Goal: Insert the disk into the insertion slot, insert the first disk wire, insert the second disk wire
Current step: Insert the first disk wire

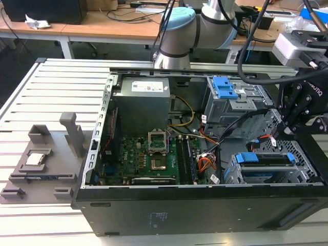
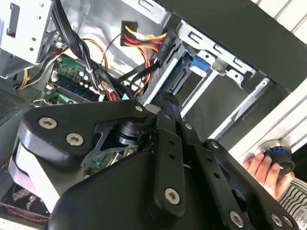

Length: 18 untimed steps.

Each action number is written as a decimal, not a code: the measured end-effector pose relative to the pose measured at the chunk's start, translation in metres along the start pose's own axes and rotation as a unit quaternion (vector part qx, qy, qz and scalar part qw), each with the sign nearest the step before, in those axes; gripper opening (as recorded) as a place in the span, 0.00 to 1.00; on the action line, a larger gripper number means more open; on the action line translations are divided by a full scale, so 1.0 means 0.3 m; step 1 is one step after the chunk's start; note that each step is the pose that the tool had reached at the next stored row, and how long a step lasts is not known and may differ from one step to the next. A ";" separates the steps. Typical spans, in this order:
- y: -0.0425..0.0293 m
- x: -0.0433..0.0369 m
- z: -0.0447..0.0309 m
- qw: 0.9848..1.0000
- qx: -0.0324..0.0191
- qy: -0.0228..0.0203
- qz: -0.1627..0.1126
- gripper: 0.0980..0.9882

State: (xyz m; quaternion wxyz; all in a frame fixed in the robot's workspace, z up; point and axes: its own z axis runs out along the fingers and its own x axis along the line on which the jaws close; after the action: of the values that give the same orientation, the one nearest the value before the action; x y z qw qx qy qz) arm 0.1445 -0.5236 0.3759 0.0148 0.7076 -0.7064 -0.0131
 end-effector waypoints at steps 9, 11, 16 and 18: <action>-0.034 -0.056 0.018 1.000 0.000 0.002 -0.024 0.01; -0.034 -0.055 0.018 1.000 0.000 0.003 -0.025 0.01; -0.035 -0.055 0.018 1.000 0.000 0.004 -0.025 0.15; -0.034 -0.055 0.018 1.000 0.000 0.004 -0.025 0.22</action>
State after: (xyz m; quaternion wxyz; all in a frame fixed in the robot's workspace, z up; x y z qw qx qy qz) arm 0.1546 -0.5070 0.3699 0.0175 0.7249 -0.6886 -0.0104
